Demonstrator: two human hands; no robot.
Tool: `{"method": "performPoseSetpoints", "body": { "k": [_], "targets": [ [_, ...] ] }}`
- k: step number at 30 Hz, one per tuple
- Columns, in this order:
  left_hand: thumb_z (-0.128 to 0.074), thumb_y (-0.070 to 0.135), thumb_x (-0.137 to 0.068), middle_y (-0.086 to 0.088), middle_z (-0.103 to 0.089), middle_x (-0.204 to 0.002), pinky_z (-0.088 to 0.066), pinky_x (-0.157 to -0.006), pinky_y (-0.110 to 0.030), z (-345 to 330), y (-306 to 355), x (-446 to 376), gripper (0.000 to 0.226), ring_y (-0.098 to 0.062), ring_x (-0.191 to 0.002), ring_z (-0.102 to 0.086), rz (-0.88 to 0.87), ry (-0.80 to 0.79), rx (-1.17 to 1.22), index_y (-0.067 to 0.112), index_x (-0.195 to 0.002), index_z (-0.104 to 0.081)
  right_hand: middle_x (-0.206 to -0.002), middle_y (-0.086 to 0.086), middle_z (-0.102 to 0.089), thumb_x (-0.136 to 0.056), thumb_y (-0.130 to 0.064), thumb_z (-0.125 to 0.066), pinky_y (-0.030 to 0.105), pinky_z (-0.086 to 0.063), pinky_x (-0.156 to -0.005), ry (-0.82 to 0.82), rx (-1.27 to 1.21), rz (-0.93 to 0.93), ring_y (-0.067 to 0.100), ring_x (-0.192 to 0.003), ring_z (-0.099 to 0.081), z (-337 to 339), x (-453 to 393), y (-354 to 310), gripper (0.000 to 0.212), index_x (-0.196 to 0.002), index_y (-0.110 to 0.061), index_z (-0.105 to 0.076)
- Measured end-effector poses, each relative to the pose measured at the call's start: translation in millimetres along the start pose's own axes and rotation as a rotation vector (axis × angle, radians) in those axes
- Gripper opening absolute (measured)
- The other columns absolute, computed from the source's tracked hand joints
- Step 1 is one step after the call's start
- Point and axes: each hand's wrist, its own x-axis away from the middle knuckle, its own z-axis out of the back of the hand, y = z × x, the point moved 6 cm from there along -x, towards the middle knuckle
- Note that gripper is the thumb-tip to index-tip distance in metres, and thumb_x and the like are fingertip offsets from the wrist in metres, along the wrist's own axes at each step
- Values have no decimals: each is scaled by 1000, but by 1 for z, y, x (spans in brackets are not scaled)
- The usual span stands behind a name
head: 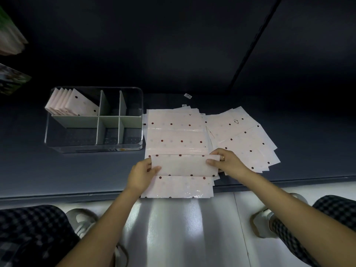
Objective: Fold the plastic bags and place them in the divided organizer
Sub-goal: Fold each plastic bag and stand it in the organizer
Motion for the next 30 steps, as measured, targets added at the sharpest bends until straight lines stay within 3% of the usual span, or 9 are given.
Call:
{"method": "performPoseSetpoints", "body": {
  "k": [5,9,11,13,15,20,23,25,30],
  "targets": [
    [-65,20,-87,-3,-58,-95,-47,-77,-38,2,14,5,38,-28,-92,-56,-5,189,-199,13,-122,-50,-64,8,-43,-89,-18,-62,33,-41,-71,227,48,-119,21,-70,-44,1,-10,20,33,-64,-9,-42],
    [-66,12,-85,-13,-58,-109,-44,-82,-44,-9,43,24,34,-35,-99,-54,-345,379,-444,10,-118,-59,-57,0,-38,-89,-21,-61,26,-30,-61,271,198,-125,19,-64,-37,-2,-16,24,40,-59,-13,-37],
    [-60,20,-90,-11,-53,-130,-38,-98,-44,-33,49,23,37,-37,-119,-48,-487,194,-556,13,-126,-56,-56,-1,-37,-90,-22,-61,26,-29,-60,274,241,-128,19,-64,-36,-2,-18,24,43,-57,-15,-35],
    [-36,41,-100,0,-9,-157,-6,-119,-40,-56,37,16,59,-24,-146,-7,-485,-24,-752,18,-150,-15,-56,-1,-39,-90,-22,-61,27,-30,-58,286,245,-141,19,-64,-38,-2,-19,26,41,-57,-15,-37],
    [-10,53,-97,4,27,-150,18,-115,-37,-65,17,10,64,-16,-140,25,-444,-93,-905,21,-143,22,-62,0,-46,-89,-23,-62,25,-33,-59,312,220,-142,19,-69,-42,-2,-17,26,31,-64,-12,-47],
    [12,61,-84,4,40,-144,26,-110,-36,-64,-1,5,70,-17,-136,35,-409,-103,-980,22,-138,34,-109,6,-58,-89,-26,-62,31,-43,-83,593,477,214,22,-102,-51,-23,13,-7,34,-117,-8,-55],
    [10,58,-86,2,41,-144,25,-111,-38,-65,0,6,68,-19,-135,36,-409,-102,-1005,20,-137,35,-140,12,-47,-93,-28,-54,35,-25,-112,271,650,484,27,-131,-41,-87,18,-21,48,-135,-5,-47],
    [4,52,-89,-4,40,-146,22,-113,-41,-67,-1,7,67,-22,-135,36,-417,-107,-1065,16,-135,38,-157,4,-19,-98,-38,-41,29,0,-118,31,759,480,16,-146,-10,-124,15,-15,61,-148,-10,-21],
    [11,57,-86,-1,39,-146,22,-112,-39,-65,4,7,70,-21,-137,33,-408,-83,-1008,18,-139,33,-151,-6,22,-96,-55,-18,29,14,-117,42,923,320,8,-139,24,-106,6,19,71,-149,-15,9]
  ]
}}
